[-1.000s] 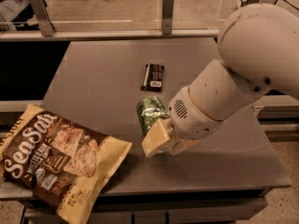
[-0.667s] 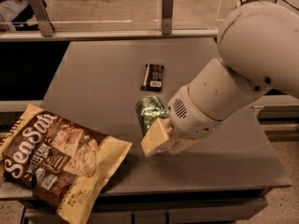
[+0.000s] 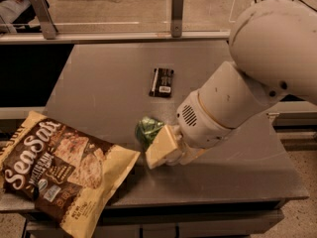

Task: Move green can near brown chip bag

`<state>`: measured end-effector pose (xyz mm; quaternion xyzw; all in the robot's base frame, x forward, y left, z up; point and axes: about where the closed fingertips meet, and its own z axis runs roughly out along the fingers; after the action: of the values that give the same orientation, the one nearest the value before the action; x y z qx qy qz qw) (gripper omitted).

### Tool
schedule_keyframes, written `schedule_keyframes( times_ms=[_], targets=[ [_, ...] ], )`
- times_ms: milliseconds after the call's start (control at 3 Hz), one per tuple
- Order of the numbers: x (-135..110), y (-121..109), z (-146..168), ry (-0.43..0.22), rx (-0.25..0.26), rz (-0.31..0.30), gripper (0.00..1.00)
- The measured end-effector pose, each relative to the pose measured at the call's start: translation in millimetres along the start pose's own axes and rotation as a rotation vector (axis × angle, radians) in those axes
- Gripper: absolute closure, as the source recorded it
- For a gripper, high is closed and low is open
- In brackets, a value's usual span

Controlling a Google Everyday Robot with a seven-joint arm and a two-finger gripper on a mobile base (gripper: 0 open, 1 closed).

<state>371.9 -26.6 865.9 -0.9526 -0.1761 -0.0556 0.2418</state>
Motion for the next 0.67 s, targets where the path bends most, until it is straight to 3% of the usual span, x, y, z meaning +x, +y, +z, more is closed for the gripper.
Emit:
schedule_keyframes(
  times_ms=[333, 667],
  targets=[
    [-0.2, -2.0, -1.1, 0.003, -0.004, -0.004, 0.00],
    [-0.2, -2.0, -1.1, 0.003, -0.004, -0.004, 0.00]
  ],
)
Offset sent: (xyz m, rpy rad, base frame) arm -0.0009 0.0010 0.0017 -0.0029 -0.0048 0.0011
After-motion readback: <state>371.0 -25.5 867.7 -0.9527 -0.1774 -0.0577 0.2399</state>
